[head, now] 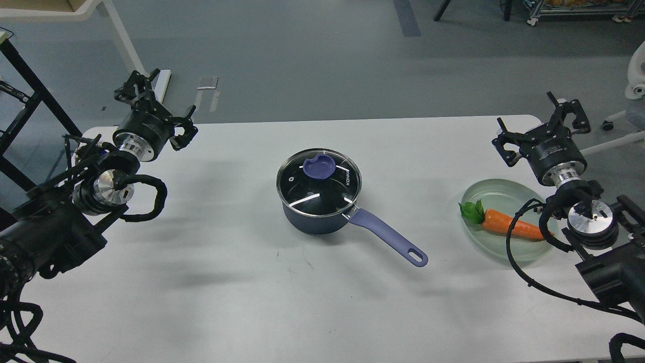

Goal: Open pot lid
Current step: 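Raise the right arm away from the plate toward the back of the table, then reach the right gripper down and grasp the lavender saucepan handle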

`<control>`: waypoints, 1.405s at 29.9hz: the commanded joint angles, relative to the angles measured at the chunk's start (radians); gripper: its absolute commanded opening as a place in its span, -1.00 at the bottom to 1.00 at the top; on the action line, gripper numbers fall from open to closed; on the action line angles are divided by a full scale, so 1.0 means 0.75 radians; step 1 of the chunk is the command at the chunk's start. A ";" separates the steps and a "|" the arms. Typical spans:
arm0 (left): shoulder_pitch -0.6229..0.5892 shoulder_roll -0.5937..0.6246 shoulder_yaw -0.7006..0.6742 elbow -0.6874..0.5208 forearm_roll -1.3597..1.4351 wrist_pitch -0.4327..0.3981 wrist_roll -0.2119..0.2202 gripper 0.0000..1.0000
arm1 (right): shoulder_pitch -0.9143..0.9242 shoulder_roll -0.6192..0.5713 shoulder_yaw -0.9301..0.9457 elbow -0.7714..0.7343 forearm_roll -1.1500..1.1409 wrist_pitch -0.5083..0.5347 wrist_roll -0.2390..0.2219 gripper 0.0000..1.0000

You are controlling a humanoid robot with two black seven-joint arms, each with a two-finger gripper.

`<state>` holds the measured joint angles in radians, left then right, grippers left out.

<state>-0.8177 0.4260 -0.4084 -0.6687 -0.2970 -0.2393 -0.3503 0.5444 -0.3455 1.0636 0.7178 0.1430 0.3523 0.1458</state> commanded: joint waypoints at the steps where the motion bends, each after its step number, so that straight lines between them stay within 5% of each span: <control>1: 0.002 0.011 -0.010 0.000 0.005 0.004 -0.001 0.99 | 0.002 -0.002 0.001 0.000 0.000 -0.001 0.002 1.00; 8: 0.002 0.047 -0.010 0.000 0.016 0.123 0.001 0.99 | 0.004 -0.034 -0.025 0.053 -0.002 -0.001 0.010 1.00; 13: 0.000 0.109 -0.006 -0.010 0.016 0.078 0.017 0.99 | 0.029 -0.230 -0.103 0.194 -0.025 0.003 0.006 1.00; 18: -0.008 0.136 0.000 -0.002 0.020 -0.039 0.025 0.99 | 0.259 -0.437 -0.415 0.270 -0.035 0.003 0.006 1.00; 23: -0.020 0.131 0.009 -0.006 0.022 0.034 0.029 0.99 | 0.629 -0.531 -0.885 0.294 -0.160 0.009 0.008 1.00; 33: -0.037 0.168 0.013 -0.021 0.024 0.010 0.027 0.99 | 1.182 -0.490 -1.583 0.495 -0.614 -0.055 0.010 1.00; 42: -0.071 0.170 0.015 -0.023 0.224 -0.004 0.031 0.99 | 1.603 -0.157 -2.168 0.683 -0.792 -0.079 0.012 1.00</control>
<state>-0.8629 0.5556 -0.3974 -0.6844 -0.1852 -0.2421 -0.3270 1.6797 -0.5454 -0.4643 1.1765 -0.3995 0.3009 0.1546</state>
